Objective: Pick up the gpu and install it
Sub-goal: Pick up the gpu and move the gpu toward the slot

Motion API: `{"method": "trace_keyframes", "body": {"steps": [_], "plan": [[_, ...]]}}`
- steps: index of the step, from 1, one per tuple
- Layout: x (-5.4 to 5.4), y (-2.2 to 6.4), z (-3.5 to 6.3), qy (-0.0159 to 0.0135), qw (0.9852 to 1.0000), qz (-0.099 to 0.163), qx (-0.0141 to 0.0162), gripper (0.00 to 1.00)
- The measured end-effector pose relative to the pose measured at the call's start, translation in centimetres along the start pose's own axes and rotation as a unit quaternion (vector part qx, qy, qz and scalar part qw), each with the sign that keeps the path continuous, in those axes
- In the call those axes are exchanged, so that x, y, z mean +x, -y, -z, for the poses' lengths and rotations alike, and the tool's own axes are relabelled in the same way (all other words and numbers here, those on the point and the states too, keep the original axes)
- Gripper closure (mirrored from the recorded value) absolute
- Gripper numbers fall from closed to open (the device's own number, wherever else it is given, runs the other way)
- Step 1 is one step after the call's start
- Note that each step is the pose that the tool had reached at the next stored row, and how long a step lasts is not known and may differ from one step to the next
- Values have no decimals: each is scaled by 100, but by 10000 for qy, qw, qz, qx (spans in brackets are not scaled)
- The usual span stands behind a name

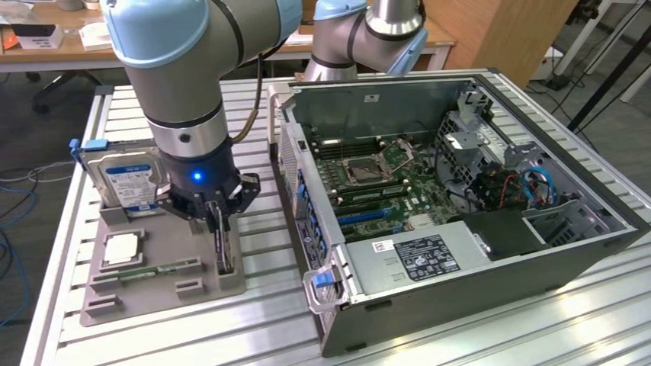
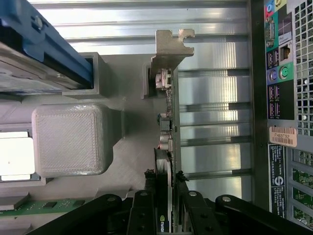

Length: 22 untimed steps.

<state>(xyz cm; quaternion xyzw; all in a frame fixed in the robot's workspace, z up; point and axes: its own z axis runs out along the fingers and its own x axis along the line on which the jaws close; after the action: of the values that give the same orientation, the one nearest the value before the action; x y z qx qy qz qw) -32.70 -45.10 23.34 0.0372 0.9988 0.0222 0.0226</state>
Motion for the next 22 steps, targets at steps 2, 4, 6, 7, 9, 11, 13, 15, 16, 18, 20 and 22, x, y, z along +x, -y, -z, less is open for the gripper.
{"method": "trace_keyframes", "body": {"steps": [2,4,6,7,9,11,13,15,16,18,20,22], "plan": [[0,0,0,0,10000,0,0,74],[0,0,0,0,10000,0,0,74],[0,0,0,0,10000,0,0,74],[0,0,0,0,10000,0,0,74],[0,0,0,0,10000,0,0,74],[0,0,0,0,10000,0,0,74],[0,0,0,0,10000,0,0,74],[0,0,0,0,10000,0,0,74],[0,0,0,0,10000,0,0,74],[-1,0,1,2,10000,0,-2,74],[-1,-1,16,0,10000,0,0,74],[-2,-2,38,0,10000,0,0,74]]}}
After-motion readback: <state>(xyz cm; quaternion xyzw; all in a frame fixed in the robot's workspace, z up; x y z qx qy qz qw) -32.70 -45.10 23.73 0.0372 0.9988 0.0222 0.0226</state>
